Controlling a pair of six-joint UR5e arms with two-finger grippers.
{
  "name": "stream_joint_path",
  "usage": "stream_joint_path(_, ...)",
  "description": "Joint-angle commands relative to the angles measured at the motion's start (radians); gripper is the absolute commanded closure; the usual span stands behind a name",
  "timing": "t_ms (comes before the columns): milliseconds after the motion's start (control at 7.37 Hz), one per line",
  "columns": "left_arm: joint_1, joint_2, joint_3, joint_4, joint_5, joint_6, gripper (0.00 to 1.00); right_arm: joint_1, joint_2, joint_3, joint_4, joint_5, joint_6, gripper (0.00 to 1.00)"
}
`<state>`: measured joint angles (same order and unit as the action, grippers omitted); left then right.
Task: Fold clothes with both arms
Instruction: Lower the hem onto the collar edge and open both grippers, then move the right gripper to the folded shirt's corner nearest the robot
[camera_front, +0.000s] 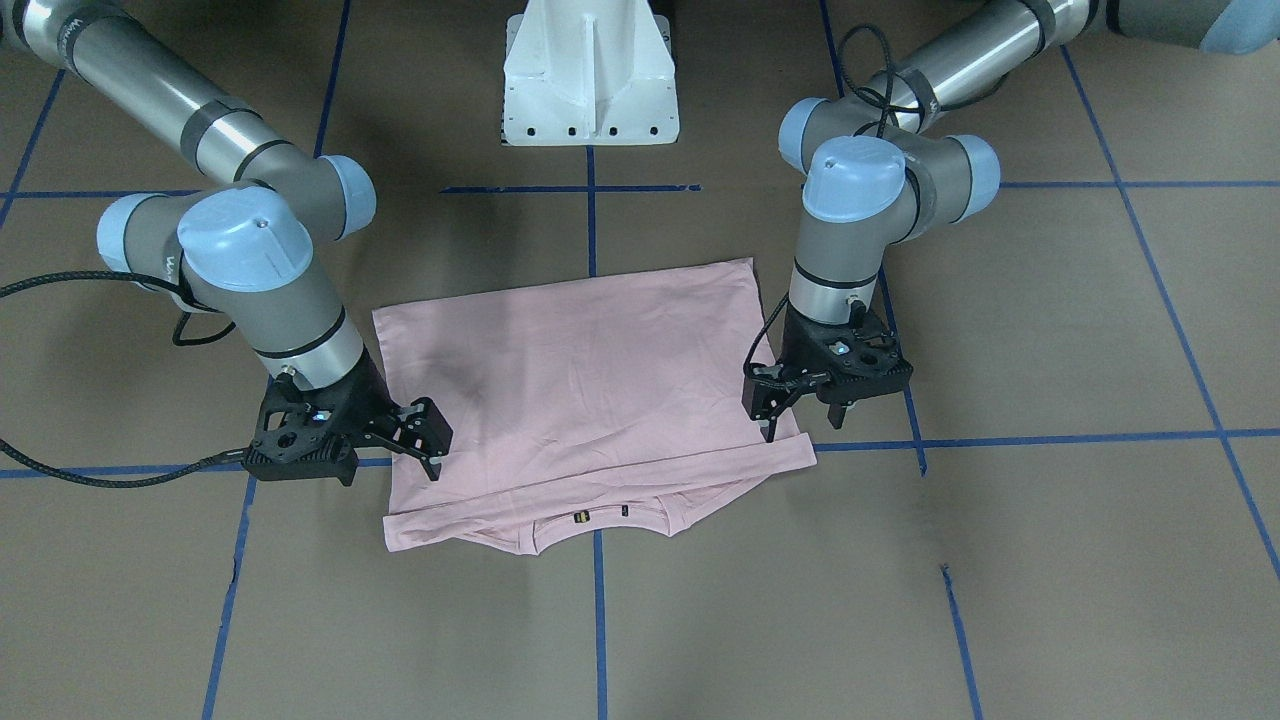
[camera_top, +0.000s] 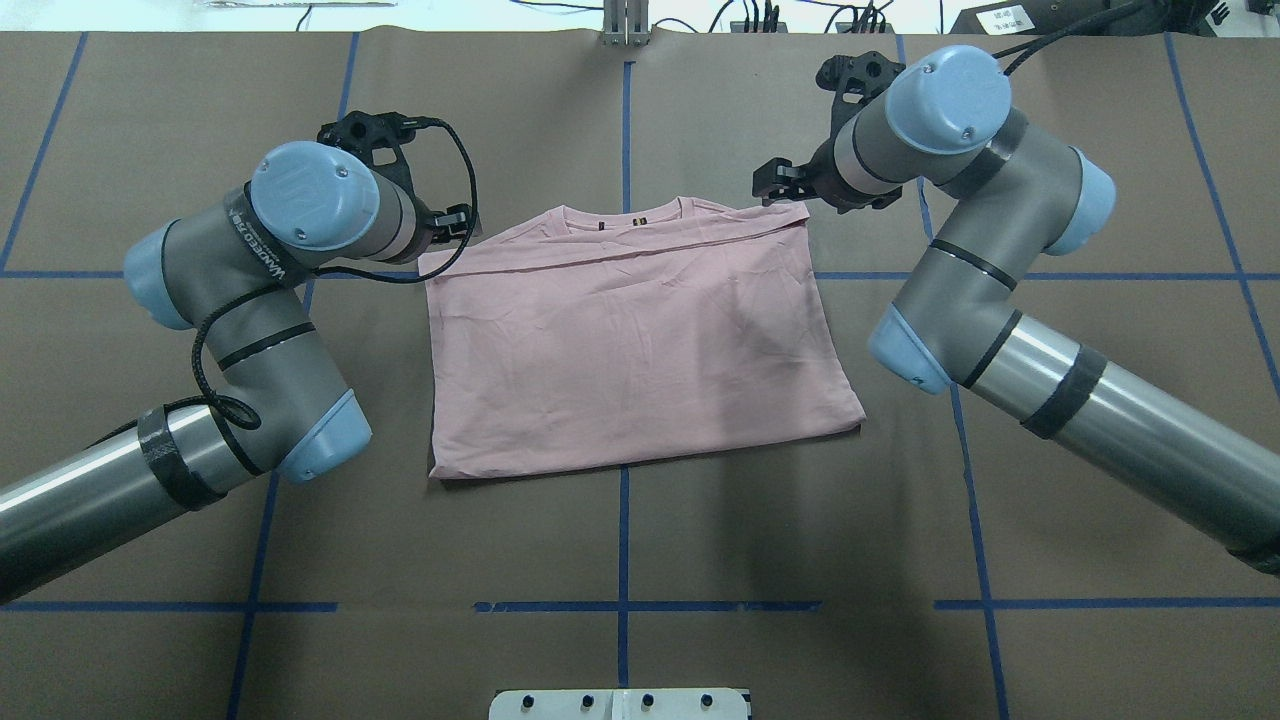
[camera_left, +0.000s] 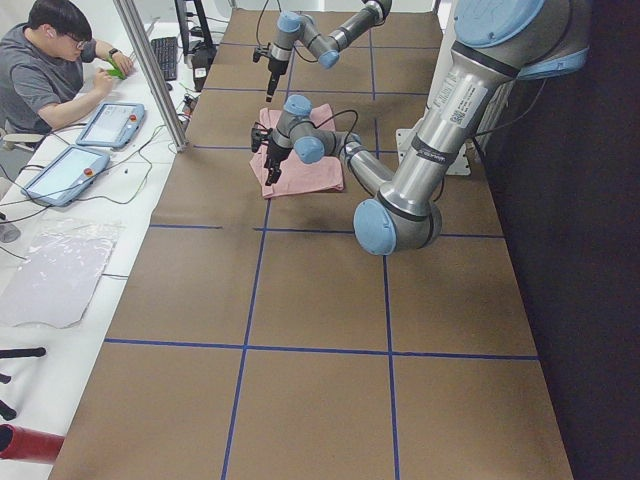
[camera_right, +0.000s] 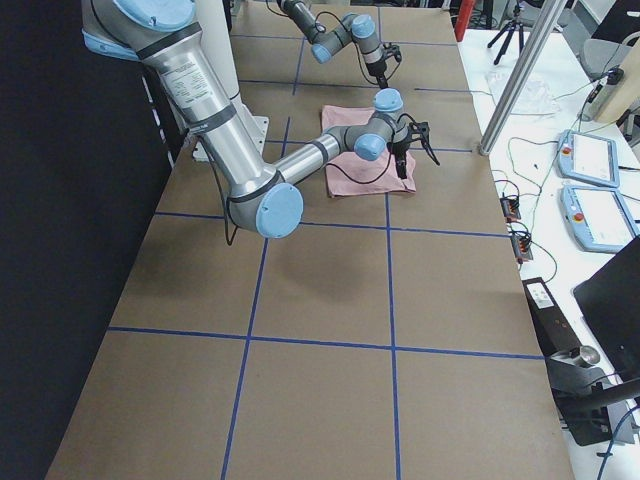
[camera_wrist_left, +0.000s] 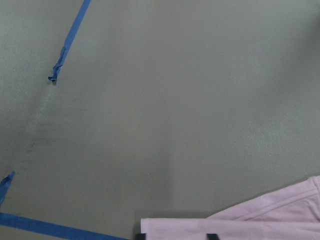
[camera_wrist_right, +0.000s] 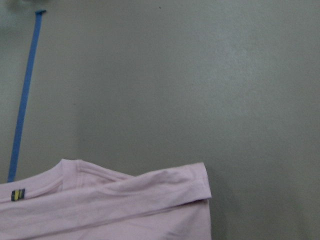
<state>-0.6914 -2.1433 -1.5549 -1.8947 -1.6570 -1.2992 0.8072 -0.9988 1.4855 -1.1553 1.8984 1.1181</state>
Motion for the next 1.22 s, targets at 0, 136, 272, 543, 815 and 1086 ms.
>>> stream_joint_path(0,-0.002,0.011,-0.06,0.006,-0.023,-0.008,0.0,-0.034,-0.18,0.27,-0.148,0.034,0.025,0.0)
stream_joint_path(136,0.0,0.01,-0.088,0.047,-0.024,-0.008,0.0,-0.086,-0.236,0.327,-0.146,0.028,0.096,0.0)
stream_joint_path(272,0.0,0.01,-0.105,0.063,-0.024,-0.009,0.0,-0.133,-0.238,0.32,-0.149,0.021,0.147,0.0)
stream_joint_path(543,0.007,0.006,-0.108,0.063,-0.024,-0.031,0.0,-0.216,-0.264,0.305,-0.15,-0.019,0.158,0.0)
stream_joint_path(815,0.007,0.008,-0.113,0.063,-0.023,-0.031,0.0,-0.238,-0.273,0.285,-0.15,-0.032,0.158,0.0)
stream_joint_path(1086,0.009,0.006,-0.114,0.063,-0.024,-0.034,0.0,-0.247,-0.273,0.274,-0.15,-0.028,0.158,0.0)
